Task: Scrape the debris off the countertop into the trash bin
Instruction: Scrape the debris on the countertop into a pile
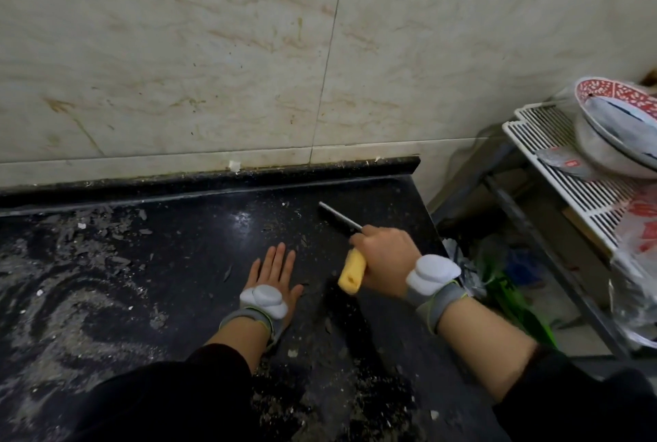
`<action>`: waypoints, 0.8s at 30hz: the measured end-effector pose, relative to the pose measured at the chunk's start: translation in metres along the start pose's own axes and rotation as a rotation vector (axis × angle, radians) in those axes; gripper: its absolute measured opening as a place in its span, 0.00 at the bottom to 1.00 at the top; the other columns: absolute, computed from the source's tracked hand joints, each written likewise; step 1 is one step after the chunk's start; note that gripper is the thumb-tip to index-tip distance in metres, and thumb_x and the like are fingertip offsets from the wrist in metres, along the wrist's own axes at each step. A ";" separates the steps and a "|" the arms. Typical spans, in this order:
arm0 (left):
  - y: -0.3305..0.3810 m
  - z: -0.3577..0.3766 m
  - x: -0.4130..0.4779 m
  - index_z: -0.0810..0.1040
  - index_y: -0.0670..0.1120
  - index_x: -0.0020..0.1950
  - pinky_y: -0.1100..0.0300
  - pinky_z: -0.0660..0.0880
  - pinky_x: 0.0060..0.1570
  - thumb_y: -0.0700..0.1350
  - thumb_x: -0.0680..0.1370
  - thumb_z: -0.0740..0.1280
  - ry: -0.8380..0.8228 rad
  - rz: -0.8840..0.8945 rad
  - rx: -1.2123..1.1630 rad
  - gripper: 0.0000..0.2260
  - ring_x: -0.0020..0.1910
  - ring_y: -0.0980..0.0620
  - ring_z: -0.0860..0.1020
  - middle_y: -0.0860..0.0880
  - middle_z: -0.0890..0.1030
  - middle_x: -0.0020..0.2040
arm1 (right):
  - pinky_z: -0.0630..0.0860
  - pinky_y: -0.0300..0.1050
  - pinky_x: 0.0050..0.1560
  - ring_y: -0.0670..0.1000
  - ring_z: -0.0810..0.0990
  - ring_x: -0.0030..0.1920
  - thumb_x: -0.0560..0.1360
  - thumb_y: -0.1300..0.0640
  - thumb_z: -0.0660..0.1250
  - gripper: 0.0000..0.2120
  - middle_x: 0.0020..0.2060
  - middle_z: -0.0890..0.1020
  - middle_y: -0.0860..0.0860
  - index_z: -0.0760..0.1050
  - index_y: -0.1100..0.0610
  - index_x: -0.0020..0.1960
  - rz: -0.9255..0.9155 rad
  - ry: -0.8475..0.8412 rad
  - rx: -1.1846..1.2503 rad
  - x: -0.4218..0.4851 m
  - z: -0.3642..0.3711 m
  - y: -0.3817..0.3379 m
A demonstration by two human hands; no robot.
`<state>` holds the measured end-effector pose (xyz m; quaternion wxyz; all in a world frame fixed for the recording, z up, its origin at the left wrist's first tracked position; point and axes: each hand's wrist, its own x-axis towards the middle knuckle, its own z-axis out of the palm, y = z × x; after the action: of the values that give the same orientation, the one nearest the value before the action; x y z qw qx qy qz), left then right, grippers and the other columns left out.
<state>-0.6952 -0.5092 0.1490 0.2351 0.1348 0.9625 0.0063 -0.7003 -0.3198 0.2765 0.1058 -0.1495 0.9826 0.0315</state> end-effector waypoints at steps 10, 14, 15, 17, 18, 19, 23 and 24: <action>-0.001 -0.002 -0.001 0.33 0.46 0.77 0.51 0.37 0.75 0.56 0.83 0.43 -0.020 0.011 -0.026 0.29 0.76 0.49 0.34 0.48 0.31 0.76 | 0.74 0.51 0.48 0.62 0.79 0.53 0.76 0.51 0.63 0.15 0.54 0.78 0.59 0.76 0.61 0.54 0.350 -0.010 0.016 0.027 -0.017 0.035; -0.001 -0.001 0.000 0.33 0.46 0.77 0.51 0.37 0.75 0.56 0.83 0.43 -0.014 0.005 -0.017 0.29 0.76 0.49 0.34 0.47 0.32 0.77 | 0.73 0.51 0.52 0.61 0.77 0.56 0.75 0.53 0.64 0.15 0.56 0.76 0.59 0.73 0.62 0.57 0.112 -0.031 -0.017 0.028 -0.007 0.000; -0.001 0.000 0.000 0.33 0.46 0.77 0.51 0.37 0.75 0.56 0.83 0.44 -0.008 0.002 -0.016 0.29 0.76 0.49 0.34 0.47 0.32 0.77 | 0.72 0.51 0.53 0.60 0.77 0.57 0.75 0.53 0.64 0.15 0.57 0.75 0.58 0.72 0.61 0.58 0.040 -0.050 -0.019 0.027 -0.006 -0.004; -0.001 0.001 0.000 0.33 0.46 0.77 0.51 0.37 0.75 0.56 0.83 0.44 0.002 -0.001 -0.019 0.29 0.77 0.49 0.34 0.48 0.32 0.77 | 0.72 0.51 0.53 0.60 0.77 0.57 0.75 0.51 0.64 0.16 0.57 0.75 0.57 0.72 0.60 0.59 -0.045 -0.054 0.008 0.025 -0.008 0.001; -0.001 0.001 -0.001 0.33 0.46 0.77 0.52 0.37 0.75 0.56 0.83 0.44 0.003 -0.001 -0.019 0.29 0.77 0.49 0.34 0.48 0.32 0.77 | 0.72 0.50 0.50 0.59 0.77 0.56 0.75 0.50 0.64 0.16 0.56 0.76 0.56 0.73 0.58 0.59 -0.042 -0.032 0.031 0.024 -0.012 0.008; -0.001 0.000 -0.001 0.33 0.46 0.77 0.52 0.37 0.75 0.56 0.83 0.44 0.004 0.000 -0.019 0.29 0.76 0.49 0.34 0.48 0.32 0.77 | 0.72 0.48 0.47 0.59 0.78 0.55 0.76 0.48 0.64 0.16 0.55 0.76 0.55 0.74 0.56 0.59 -0.014 -0.005 0.042 0.024 -0.016 0.016; -0.002 0.000 0.000 0.33 0.46 0.77 0.51 0.37 0.75 0.56 0.83 0.43 -0.006 0.014 -0.036 0.29 0.76 0.49 0.34 0.48 0.32 0.77 | 0.70 0.46 0.44 0.59 0.78 0.53 0.76 0.47 0.63 0.16 0.53 0.76 0.56 0.75 0.57 0.57 0.172 0.043 -0.024 0.029 -0.022 0.036; -0.002 0.001 0.000 0.33 0.46 0.77 0.51 0.37 0.75 0.56 0.83 0.43 -0.004 0.013 -0.033 0.29 0.76 0.49 0.34 0.48 0.32 0.77 | 0.71 0.48 0.46 0.60 0.78 0.54 0.75 0.48 0.64 0.17 0.54 0.76 0.56 0.75 0.58 0.57 0.204 0.027 0.000 0.031 -0.021 0.034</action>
<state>-0.6957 -0.5113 0.1478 0.2391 0.1372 0.9610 0.0237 -0.7431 -0.2986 0.2912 0.0889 -0.0494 0.9940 0.0402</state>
